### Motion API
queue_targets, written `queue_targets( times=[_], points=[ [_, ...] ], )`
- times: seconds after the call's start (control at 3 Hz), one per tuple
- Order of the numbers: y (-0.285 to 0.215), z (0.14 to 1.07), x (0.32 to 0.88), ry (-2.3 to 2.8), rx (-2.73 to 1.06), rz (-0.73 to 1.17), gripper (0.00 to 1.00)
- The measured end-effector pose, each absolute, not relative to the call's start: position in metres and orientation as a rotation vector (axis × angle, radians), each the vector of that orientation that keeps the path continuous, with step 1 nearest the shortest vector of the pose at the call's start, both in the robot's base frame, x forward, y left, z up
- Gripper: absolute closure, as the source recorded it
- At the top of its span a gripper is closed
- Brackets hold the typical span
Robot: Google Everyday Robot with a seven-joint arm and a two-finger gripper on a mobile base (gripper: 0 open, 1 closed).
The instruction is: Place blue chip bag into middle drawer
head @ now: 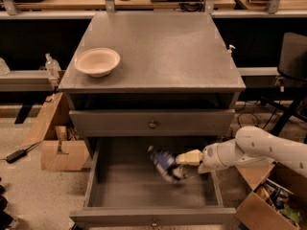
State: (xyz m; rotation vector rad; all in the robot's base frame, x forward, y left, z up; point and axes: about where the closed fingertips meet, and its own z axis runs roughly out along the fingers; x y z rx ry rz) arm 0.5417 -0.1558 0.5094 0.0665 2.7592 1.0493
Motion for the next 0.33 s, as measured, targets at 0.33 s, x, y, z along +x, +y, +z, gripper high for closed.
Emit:
queue_targets(
  times=[0.33],
  points=[
    [-0.1548, 0.5088, 0.5415, 2.760, 0.065, 1.051, 0.00]
  ],
)
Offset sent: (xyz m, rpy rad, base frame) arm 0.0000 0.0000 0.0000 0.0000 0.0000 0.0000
